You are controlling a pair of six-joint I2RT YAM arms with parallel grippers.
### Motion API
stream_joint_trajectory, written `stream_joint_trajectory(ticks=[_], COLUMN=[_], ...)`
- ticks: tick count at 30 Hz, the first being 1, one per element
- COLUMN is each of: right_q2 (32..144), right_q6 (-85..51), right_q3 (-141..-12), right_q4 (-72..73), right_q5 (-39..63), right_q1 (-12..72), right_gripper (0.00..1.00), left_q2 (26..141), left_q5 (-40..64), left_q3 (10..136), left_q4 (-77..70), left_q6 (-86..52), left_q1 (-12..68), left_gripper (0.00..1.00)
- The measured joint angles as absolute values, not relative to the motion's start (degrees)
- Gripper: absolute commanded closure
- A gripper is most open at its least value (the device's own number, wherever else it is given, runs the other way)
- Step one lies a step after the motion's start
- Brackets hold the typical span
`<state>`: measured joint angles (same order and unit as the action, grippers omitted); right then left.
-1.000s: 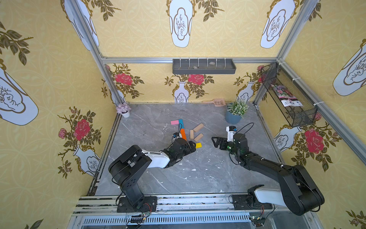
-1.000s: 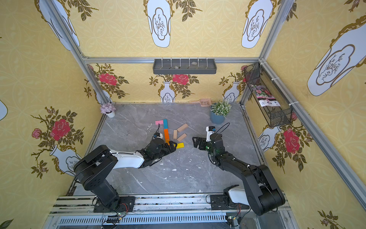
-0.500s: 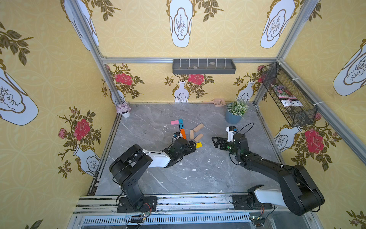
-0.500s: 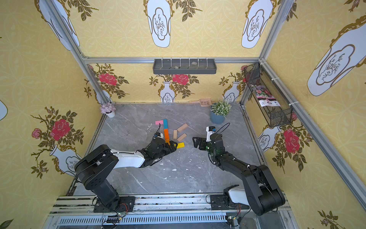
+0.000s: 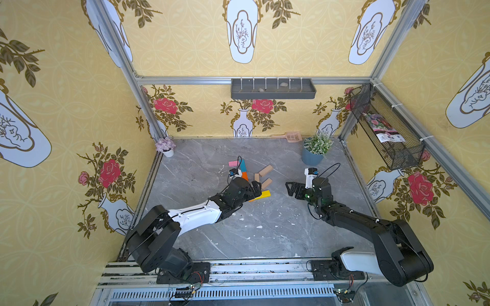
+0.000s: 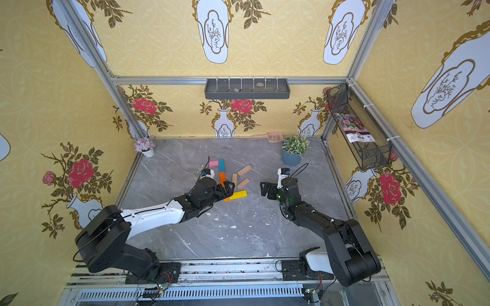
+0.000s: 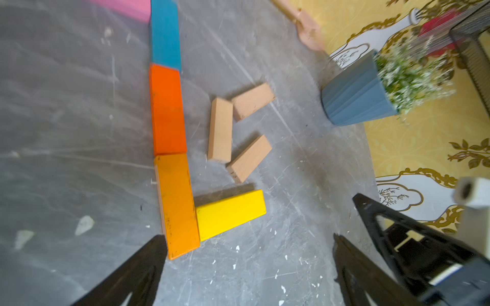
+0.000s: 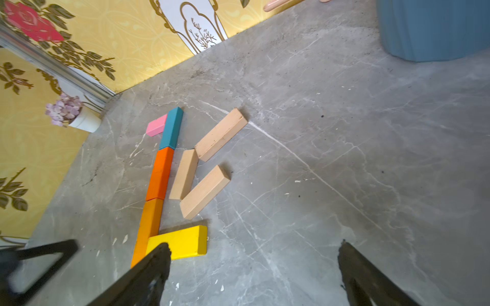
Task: Assemble a giraffe with building blocks
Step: Assemble the building block at the center of the board, then move the building block to the center of the board.
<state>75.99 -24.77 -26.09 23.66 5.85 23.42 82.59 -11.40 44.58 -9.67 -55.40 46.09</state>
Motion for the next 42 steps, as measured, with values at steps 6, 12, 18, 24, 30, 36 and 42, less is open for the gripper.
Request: stream_joint_trajectory(ticks=[6,12,18,24,30,36,42], right_q2=[84.6,94.6,107.9,120.6,125.1,128.0,131.9], right_q6=[-24.7,-28.3,-32.1,-34.9,-37.5,-38.3,-41.3], right_q3=[-39.4,-54.2,-73.0,-87.6,-93.2,-97.6,-103.8], right_q4=[10.7,0.9,-10.2,-19.3,-24.4,-25.8,-29.4], right_q5=[-4.5,-9.0,-11.6,-15.8,-20.1,-20.1,-20.3], right_q1=[28.3,34.2,36.2,37.8,37.8,37.5,37.4], right_gripper=[0.01,0.0,0.01,0.05,0.05,0.05,0.15], left_q2=[74.3,75.5,75.7,76.6,80.6,80.8,80.9], left_q5=[-21.5,-20.3,-20.9,-18.4,-16.4,-14.7,-13.7], left_q3=[46.3,42.5,35.0,35.9,39.2,39.2,39.2], left_q4=[0.3,1.1,-3.6,-8.1,-7.6,-7.6,-7.6], left_q6=[-49.2,-48.2,-41.6,-38.9,-38.0,-38.0,-37.8], left_q1=[42.1,32.6,31.3,31.1,31.1,31.1,31.1], left_gripper=[0.01,0.01,0.01,0.01,0.01,0.01,0.01])
